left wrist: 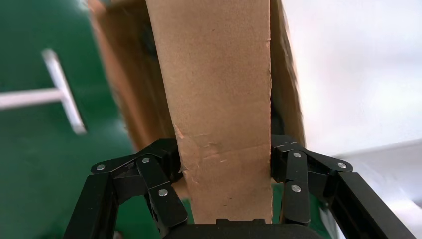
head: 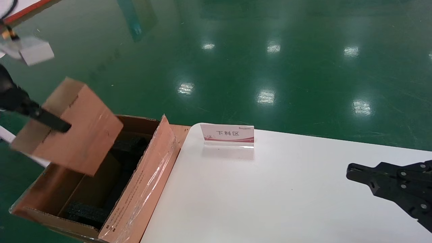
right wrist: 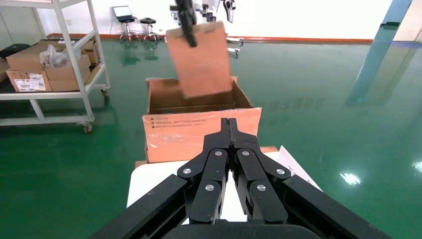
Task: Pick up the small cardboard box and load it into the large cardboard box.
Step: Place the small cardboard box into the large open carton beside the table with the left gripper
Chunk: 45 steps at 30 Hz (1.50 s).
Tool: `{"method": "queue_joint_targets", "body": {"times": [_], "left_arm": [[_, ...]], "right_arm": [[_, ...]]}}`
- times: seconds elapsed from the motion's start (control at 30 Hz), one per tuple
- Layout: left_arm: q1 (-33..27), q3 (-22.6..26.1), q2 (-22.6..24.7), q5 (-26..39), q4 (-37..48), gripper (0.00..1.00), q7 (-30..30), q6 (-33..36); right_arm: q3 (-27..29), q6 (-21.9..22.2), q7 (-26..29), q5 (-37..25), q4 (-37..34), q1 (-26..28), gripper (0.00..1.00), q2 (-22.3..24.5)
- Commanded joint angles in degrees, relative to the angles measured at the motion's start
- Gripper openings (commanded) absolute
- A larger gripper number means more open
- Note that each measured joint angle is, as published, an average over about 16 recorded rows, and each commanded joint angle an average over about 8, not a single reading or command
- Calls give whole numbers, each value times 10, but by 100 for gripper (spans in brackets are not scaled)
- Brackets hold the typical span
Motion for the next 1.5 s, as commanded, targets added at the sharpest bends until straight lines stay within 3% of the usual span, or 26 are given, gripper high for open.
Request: {"method": "queue_joint_targets", "body": {"times": [0.03,0.13,0.37,0.4,0.9,1.5], "left_arm": [[1,35,-1,-21,3,0,3,0],[6,69,-2,-45,16,0,14,-4],[27,107,-9,-80,43,0,35,-16],[31,109,-10,-84,46,0,37,-18],[111,108,-7,-123,95,0,67,-61],[151,126,14,-85,122,0,73,-97]], "right_arm": [[0,0,0,0,0,0,0,0],[0,0,0,0,0,0,3,0],[0,0,0,0,0,0,91,0],[0,0,0,0,0,0,100,0],[-1,0,-1,1,0,0,100,0],[-2,1,-1,1,0,0,100,1]]}}
